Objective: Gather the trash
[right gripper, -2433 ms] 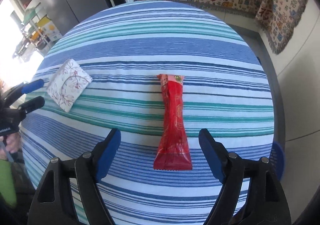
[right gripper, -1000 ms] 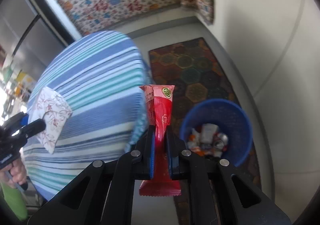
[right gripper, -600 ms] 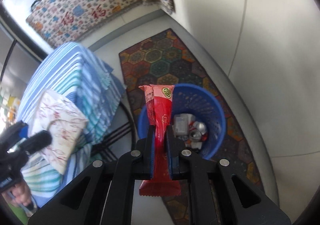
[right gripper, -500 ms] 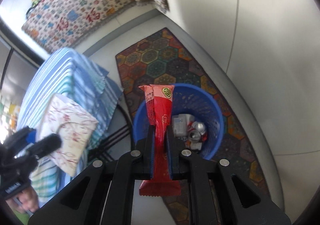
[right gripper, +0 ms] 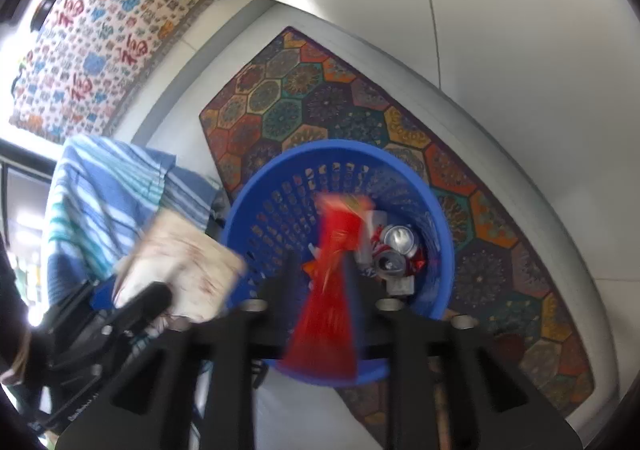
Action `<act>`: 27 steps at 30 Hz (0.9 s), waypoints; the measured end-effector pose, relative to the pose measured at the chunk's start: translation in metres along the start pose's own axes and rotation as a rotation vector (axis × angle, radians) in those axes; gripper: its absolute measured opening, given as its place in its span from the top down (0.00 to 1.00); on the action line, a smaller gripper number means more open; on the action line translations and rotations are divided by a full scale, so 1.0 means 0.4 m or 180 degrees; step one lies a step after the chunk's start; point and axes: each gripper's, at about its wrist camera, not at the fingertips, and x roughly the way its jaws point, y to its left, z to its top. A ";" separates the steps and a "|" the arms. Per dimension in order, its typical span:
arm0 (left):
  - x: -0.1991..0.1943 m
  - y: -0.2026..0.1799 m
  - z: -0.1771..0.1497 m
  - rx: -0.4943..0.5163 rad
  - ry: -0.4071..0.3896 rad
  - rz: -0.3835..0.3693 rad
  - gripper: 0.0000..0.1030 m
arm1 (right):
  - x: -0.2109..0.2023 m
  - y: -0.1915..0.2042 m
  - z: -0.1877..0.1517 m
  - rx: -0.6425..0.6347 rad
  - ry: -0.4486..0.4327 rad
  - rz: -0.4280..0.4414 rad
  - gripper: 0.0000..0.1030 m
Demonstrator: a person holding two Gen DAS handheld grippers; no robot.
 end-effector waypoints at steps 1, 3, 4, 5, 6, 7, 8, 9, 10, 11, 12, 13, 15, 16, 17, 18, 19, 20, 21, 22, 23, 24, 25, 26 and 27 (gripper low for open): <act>0.002 0.002 0.003 -0.0029 -0.0025 -0.0032 0.50 | 0.001 -0.007 -0.001 0.0039 -0.0027 0.0007 0.53; -0.014 0.001 0.007 -0.0026 -0.0100 -0.0069 0.50 | -0.015 -0.017 -0.003 0.0086 -0.0085 -0.0001 0.52; -0.024 -0.005 0.009 0.0005 -0.0150 -0.0052 0.50 | -0.024 -0.019 -0.003 0.0092 -0.0114 -0.0019 0.51; -0.042 -0.013 0.009 0.0062 -0.0219 -0.0029 0.50 | -0.044 -0.017 -0.005 0.0078 -0.0170 -0.0073 0.48; -0.069 -0.023 0.006 0.0143 -0.0296 -0.0008 0.50 | -0.059 -0.011 -0.004 0.0049 -0.0221 -0.0127 0.45; -0.087 -0.033 0.006 0.0208 -0.0346 0.0020 0.50 | -0.075 -0.004 -0.006 0.0002 -0.0279 -0.0176 0.42; -0.114 -0.044 0.002 0.0272 -0.0395 0.0050 0.50 | -0.104 0.008 -0.011 -0.0056 -0.0350 -0.0238 0.37; -0.147 -0.054 -0.003 0.0334 -0.0455 0.0069 0.49 | -0.124 0.017 -0.014 -0.0094 -0.0406 -0.0293 0.30; -0.177 -0.062 -0.008 0.0374 -0.0512 0.0081 0.44 | -0.147 0.026 -0.020 -0.0123 -0.0458 -0.0334 0.27; -0.209 -0.068 -0.015 0.0393 -0.0576 0.0093 0.39 | -0.172 0.036 -0.026 -0.0143 -0.0506 -0.0364 0.20; -0.250 -0.073 -0.029 0.0395 -0.0672 0.0116 0.32 | -0.194 0.043 -0.034 -0.0159 -0.0545 -0.0387 0.11; -0.285 -0.077 -0.039 0.0389 -0.0749 0.0144 0.27 | -0.218 0.051 -0.043 -0.0179 -0.0582 -0.0412 0.07; -0.348 -0.084 -0.063 0.0370 -0.0872 0.0174 0.19 | -0.280 0.070 -0.081 -0.0247 -0.0696 -0.0469 0.01; -0.381 -0.088 -0.077 0.0339 -0.0916 0.0186 0.15 | -0.306 0.080 -0.103 -0.0296 -0.0743 -0.0522 0.00; -0.404 -0.089 -0.090 0.0305 -0.0940 0.0188 0.14 | -0.323 0.088 -0.121 -0.0339 -0.0780 -0.0577 0.00; -0.429 -0.092 -0.105 0.0272 -0.0956 0.0190 0.12 | -0.348 0.098 -0.147 -0.0397 -0.0830 -0.0633 0.00; -0.440 -0.093 -0.115 0.0265 -0.0930 0.0191 0.06 | -0.368 0.110 -0.171 -0.0439 -0.0878 -0.0676 0.00; -0.455 -0.099 -0.125 0.0271 -0.0886 0.0204 0.02 | -0.389 0.119 -0.199 -0.0482 -0.0929 -0.0715 0.00; -0.470 -0.104 -0.136 0.0274 -0.0887 0.0233 0.00 | -0.412 0.128 -0.232 -0.0531 -0.0986 -0.0735 0.00; -0.491 -0.109 -0.150 0.0270 -0.0922 0.0304 0.00 | -0.430 0.138 -0.259 -0.0568 -0.1024 -0.0729 0.00; -0.505 -0.114 -0.160 0.0275 -0.0945 0.0366 0.00 | -0.444 0.149 -0.284 -0.0593 -0.1053 -0.0720 0.00; -0.521 -0.118 -0.170 0.0291 -0.0966 0.0407 0.00 | -0.460 0.157 -0.308 -0.0610 -0.1090 -0.0716 0.00; -0.534 -0.123 -0.178 0.0295 -0.0971 0.0414 0.00 | -0.470 0.164 -0.323 -0.0614 -0.1129 -0.0721 0.00; -0.546 -0.126 -0.186 0.0292 -0.0977 0.0420 0.00 | -0.484 0.173 -0.342 -0.0608 -0.1172 -0.0763 0.00; -0.557 -0.128 -0.192 0.0285 -0.0987 0.0439 0.00 | -0.495 0.181 -0.359 -0.0606 -0.1201 -0.0821 0.00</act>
